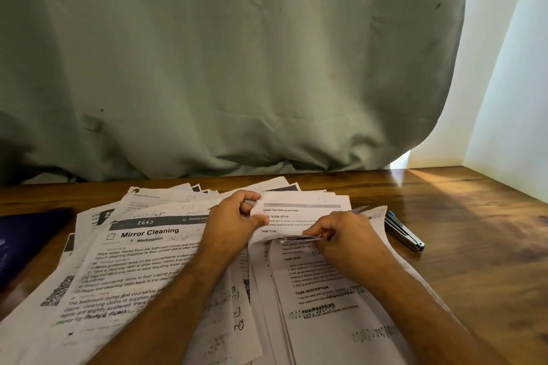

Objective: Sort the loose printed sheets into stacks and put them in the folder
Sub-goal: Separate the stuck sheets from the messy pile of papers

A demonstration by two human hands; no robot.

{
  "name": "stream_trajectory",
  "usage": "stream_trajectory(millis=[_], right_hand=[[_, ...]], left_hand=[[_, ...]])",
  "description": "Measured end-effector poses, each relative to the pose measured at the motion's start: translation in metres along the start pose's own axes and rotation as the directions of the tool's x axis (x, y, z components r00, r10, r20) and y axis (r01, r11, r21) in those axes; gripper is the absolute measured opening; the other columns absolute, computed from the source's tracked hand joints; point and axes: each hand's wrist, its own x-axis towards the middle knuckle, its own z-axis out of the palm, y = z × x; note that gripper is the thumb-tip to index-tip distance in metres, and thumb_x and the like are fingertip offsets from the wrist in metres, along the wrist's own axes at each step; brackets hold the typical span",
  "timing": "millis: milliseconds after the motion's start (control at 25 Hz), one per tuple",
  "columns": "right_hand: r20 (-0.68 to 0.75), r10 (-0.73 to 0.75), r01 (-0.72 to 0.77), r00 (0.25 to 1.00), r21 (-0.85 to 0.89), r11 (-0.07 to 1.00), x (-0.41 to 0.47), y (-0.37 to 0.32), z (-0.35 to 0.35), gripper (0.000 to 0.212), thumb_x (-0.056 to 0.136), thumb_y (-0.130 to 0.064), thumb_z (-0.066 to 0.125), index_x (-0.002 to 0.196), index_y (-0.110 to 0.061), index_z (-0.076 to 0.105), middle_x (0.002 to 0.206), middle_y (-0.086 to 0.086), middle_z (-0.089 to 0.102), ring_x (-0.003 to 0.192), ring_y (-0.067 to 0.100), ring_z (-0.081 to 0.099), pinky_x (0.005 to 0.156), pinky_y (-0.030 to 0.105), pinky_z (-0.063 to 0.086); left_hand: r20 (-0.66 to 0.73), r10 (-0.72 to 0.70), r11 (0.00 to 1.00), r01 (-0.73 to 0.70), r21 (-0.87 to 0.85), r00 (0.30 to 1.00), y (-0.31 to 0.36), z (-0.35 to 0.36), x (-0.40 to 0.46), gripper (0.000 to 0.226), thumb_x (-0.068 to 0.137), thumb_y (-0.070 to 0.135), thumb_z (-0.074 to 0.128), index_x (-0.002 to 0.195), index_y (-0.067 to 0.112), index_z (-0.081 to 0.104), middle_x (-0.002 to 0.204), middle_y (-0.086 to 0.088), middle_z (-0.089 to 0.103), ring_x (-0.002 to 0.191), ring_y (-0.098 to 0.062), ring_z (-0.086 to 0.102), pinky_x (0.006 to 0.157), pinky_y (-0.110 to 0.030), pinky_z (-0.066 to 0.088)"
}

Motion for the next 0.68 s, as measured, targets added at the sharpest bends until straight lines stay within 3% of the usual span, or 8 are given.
stream_trajectory(millis=[160,280,400,520,600,680], right_hand=[[-0.015,0.008,-0.007,1.0,0.032,0.999,-0.003,-0.003,-0.002,0.022,0.092,-0.02,0.065,0.101,-0.04,0.071,0.097,-0.02,0.065,0.081,0.001,0.062,0.058,0.007,0.045],[-0.062,-0.02,0.027,0.998,0.116,0.993,-0.006,-0.006,-0.004,0.031,0.091,-0.015,0.066,0.103,-0.044,0.06,0.083,-0.014,0.066,0.071,0.0,0.065,0.051,0.008,0.046],[-0.111,-0.046,0.065,0.993,0.165,0.984,-0.008,-0.005,-0.005,0.057,0.085,-0.009,0.072,0.115,-0.046,0.041,0.074,-0.007,0.065,0.067,0.002,0.065,0.053,0.012,0.05],[-0.059,-0.033,0.039,0.998,0.103,0.994,-0.007,-0.004,-0.005,0.04,0.088,-0.015,0.07,0.108,-0.045,0.051,0.086,-0.013,0.066,0.075,0.003,0.065,0.056,0.01,0.05],[-0.037,0.004,-0.001,0.999,0.083,0.997,-0.005,-0.004,-0.005,0.024,0.09,-0.016,0.069,0.099,-0.037,0.063,0.092,-0.016,0.065,0.077,0.003,0.065,0.06,0.008,0.051],[-0.033,0.019,-0.017,0.999,0.071,0.997,-0.004,-0.004,-0.004,0.022,0.09,-0.017,0.069,0.094,-0.038,0.064,0.093,-0.018,0.064,0.077,0.004,0.065,0.06,0.008,0.051]], left_hand=[[0.127,0.049,0.997,-0.04,-0.072,0.991,-0.003,-0.007,-0.004,0.029,0.089,0.017,0.076,0.11,0.034,0.066,0.101,0.015,0.072,0.095,-0.011,0.07,0.076,-0.028,0.063],[0.262,0.087,0.996,-0.079,-0.042,0.961,-0.004,-0.012,-0.008,0.008,0.094,0.023,0.071,0.089,0.026,0.077,0.089,0.011,0.076,0.088,-0.016,0.073,0.07,-0.035,0.064],[0.291,0.104,0.994,-0.11,0.006,0.951,-0.006,-0.012,-0.009,0.021,0.097,0.013,0.064,0.084,0.021,0.078,0.086,0.009,0.077,0.089,-0.016,0.072,0.074,-0.036,0.064],[0.367,0.145,0.987,-0.11,-0.113,0.919,-0.008,-0.017,-0.009,0.029,0.086,0.016,0.053,0.078,0.022,0.081,0.088,0.003,0.077,0.094,-0.018,0.07,0.081,-0.038,0.061],[0.237,0.115,0.975,-0.064,-0.212,0.965,-0.008,-0.014,-0.005,0.041,0.096,0.032,0.046,0.077,0.021,0.081,0.091,0.003,0.077,0.093,-0.017,0.068,0.083,-0.036,0.055],[-0.029,0.0,0.996,-0.002,-0.09,1.0,-0.012,-0.008,0.003,0.048,0.103,0.051,0.039,0.089,0.026,0.078,0.1,0.007,0.074,0.092,-0.013,0.066,0.086,-0.036,0.055]])
